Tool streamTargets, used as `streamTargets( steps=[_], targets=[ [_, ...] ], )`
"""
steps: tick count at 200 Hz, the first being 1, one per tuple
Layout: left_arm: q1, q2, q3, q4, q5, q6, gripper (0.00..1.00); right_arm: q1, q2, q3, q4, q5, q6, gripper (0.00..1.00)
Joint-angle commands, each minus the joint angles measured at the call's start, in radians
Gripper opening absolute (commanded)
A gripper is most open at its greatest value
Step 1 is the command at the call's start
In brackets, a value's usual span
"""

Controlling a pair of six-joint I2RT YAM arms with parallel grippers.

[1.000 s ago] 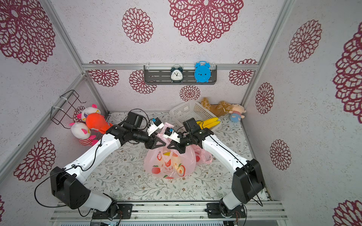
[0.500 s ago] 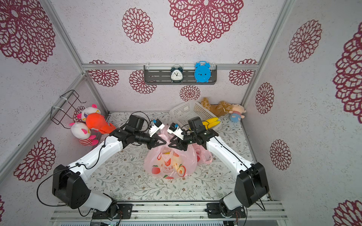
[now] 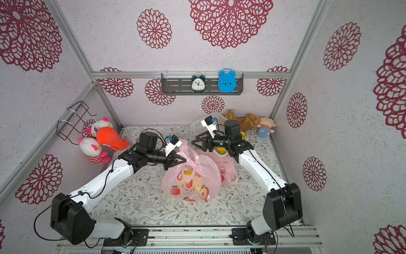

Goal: Place the banana into a plastic bag & tie a knot
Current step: Cross the plastic bag at the center of the board.

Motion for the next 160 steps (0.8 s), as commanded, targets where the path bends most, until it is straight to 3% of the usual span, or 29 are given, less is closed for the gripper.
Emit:
streamTargets(
  steps=[1, 29, 52, 94, 123, 145, 160],
  targets=[
    [0.005, -0.016, -0.006, 0.02, 0.034, 0.033, 0.0, -0.001, 0.074, 0.075, 0.007, -0.141, 0.126, 0.62],
    [0.006, -0.017, -0.011, 0.025, 0.049, 0.041, 0.0, 0.02, 0.128, 0.122, 0.003, -0.227, 0.129, 0.64],
    [0.005, -0.008, -0.006, 0.026, 0.055, 0.045, 0.0, 0.042, 0.154, 0.157, -0.025, -0.285, 0.109, 0.73],
    [0.009, -0.002, -0.008, 0.03, 0.06, 0.046, 0.0, 0.08, 0.193, 0.236, -0.162, -0.328, 0.009, 0.71],
    [0.013, -0.004, -0.015, 0.04, 0.059, 0.039, 0.0, 0.082, 0.187, 0.263, -0.229, -0.302, -0.04, 0.5],
    [0.019, -0.013, -0.03, 0.059, 0.055, 0.024, 0.0, 0.069, 0.147, 0.247, -0.262, -0.243, -0.079, 0.04],
    [0.022, -0.024, -0.044, 0.076, 0.049, 0.006, 0.0, 0.056, 0.11, 0.211, -0.234, -0.212, -0.071, 0.0]
  ],
)
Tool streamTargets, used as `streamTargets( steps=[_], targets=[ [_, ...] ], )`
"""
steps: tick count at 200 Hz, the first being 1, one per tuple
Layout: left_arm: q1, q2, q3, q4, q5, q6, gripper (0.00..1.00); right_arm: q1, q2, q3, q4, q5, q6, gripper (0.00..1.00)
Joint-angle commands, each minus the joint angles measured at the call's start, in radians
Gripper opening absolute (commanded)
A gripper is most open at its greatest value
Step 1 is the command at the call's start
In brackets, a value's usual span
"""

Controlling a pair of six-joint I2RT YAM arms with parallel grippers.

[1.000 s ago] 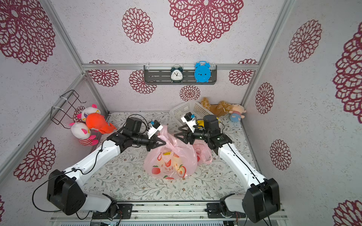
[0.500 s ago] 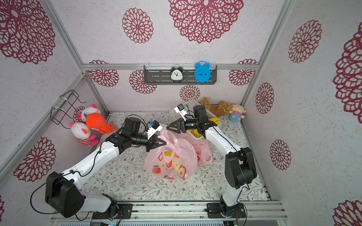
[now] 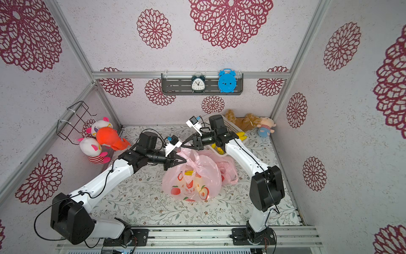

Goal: Place the banana into a plastic bag & tie a knot
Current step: Cross the plastic bag at the center of the board.

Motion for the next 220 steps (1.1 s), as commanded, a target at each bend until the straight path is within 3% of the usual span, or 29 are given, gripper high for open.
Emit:
streamTargets(
  steps=[1, 51, 69, 121, 139, 157, 212, 220],
  targets=[
    [0.013, -0.024, -0.029, 0.044, 0.008, -0.02, 0.0, -0.027, -0.081, -0.025, -0.008, 0.051, -0.036, 0.0],
    [0.026, -0.027, -0.053, 0.077, -0.038, -0.081, 0.0, -0.049, -0.223, -0.171, 0.138, 0.154, 0.008, 0.0],
    [0.027, -0.022, -0.058, 0.089, -0.035, -0.094, 0.14, -0.047, -0.237, -0.193, 0.166, 0.162, 0.03, 0.0],
    [0.026, -0.024, -0.07, 0.126, -0.022, -0.119, 0.24, -0.048, -0.25, -0.213, 0.179, 0.156, 0.042, 0.0],
    [0.026, -0.019, -0.069, 0.146, -0.015, -0.128, 0.18, -0.047, -0.26, -0.225, 0.189, 0.153, 0.049, 0.0],
    [0.026, -0.01, -0.07, 0.169, -0.036, -0.143, 0.0, -0.045, -0.275, -0.242, 0.193, 0.147, 0.056, 0.0],
    [0.005, -0.059, -0.178, 0.341, -0.26, -0.183, 0.0, 0.016, -0.379, -0.357, 0.151, 0.136, 0.01, 0.0],
    [-0.007, -0.075, -0.204, 0.375, -0.302, -0.169, 0.0, 0.034, -0.386, -0.364, 0.116, 0.136, -0.015, 0.05]
  ],
)
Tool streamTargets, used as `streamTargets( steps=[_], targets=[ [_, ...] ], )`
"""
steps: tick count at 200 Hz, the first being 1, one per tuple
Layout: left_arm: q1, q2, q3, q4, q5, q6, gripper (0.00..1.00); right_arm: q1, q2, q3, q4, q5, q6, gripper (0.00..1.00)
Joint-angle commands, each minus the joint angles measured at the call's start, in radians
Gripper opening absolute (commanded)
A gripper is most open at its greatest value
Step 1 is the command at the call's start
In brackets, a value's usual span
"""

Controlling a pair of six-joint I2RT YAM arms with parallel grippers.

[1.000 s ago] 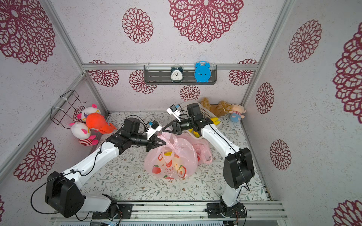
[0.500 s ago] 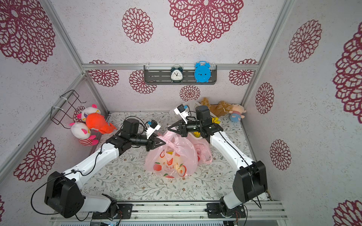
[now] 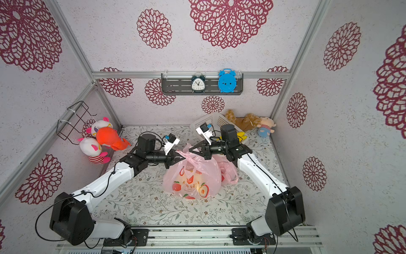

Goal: Place the banana into a plastic bag & tie a knot
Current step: Cross the plastic bag at the center of the board.

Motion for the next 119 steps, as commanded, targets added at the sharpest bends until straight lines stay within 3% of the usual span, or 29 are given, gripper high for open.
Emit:
streamTargets(
  steps=[1, 20, 41, 81, 119],
  targets=[
    [-0.015, -0.055, -0.073, 0.123, -0.174, 0.0, 0.0, 0.041, -0.071, -0.015, -0.048, -0.026, -0.051, 0.06],
    [-0.042, -0.084, -0.123, 0.188, -0.24, 0.047, 0.0, 0.058, -0.076, -0.009, -0.142, -0.029, -0.11, 0.17],
    [-0.049, -0.112, -0.161, 0.235, -0.21, 0.083, 0.0, 0.051, -0.089, 0.016, -0.183, -0.008, -0.11, 0.27],
    [-0.049, -0.136, -0.187, 0.21, -0.158, 0.117, 0.0, -0.008, -0.154, 0.067, -0.102, 0.125, 0.037, 0.6],
    [-0.05, -0.155, -0.211, 0.228, -0.12, 0.117, 0.0, -0.109, -0.139, 0.07, -0.014, 0.243, 0.183, 0.74]
  ],
)
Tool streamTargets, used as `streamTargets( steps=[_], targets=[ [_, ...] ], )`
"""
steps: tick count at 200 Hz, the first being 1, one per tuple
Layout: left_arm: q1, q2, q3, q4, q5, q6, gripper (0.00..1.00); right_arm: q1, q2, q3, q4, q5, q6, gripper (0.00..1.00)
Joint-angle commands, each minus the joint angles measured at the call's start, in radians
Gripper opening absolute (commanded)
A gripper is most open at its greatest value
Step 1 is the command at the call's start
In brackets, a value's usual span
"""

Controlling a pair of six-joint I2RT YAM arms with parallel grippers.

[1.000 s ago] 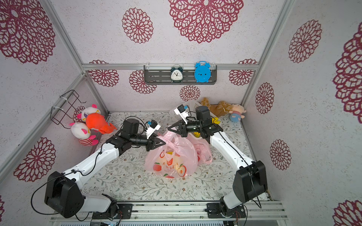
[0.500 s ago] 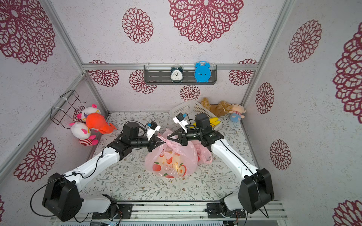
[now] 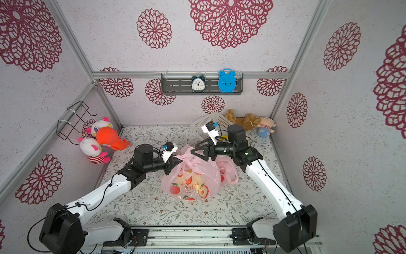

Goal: Place the banana into a plastic bag & tie a knot
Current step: Cross the plastic bag at the center of the board.

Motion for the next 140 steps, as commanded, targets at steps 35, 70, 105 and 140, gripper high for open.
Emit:
streamTargets(
  steps=[35, 70, 105, 140],
  targets=[
    [-0.005, -0.041, -0.024, 0.044, 0.04, 0.023, 0.0, -0.055, 0.135, 0.091, 0.046, 0.076, 0.151, 0.73],
    [0.002, -0.044, -0.027, 0.061, 0.052, 0.021, 0.0, 0.004, 0.25, 0.197, -0.114, -0.001, 0.052, 0.67],
    [0.011, -0.03, -0.025, 0.067, 0.069, 0.021, 0.0, 0.083, 0.269, 0.239, -0.257, -0.035, -0.104, 0.65],
    [0.027, -0.031, -0.024, 0.052, 0.1, 0.023, 0.0, 0.098, 0.247, 0.227, -0.344, -0.032, -0.236, 0.65]
  ],
)
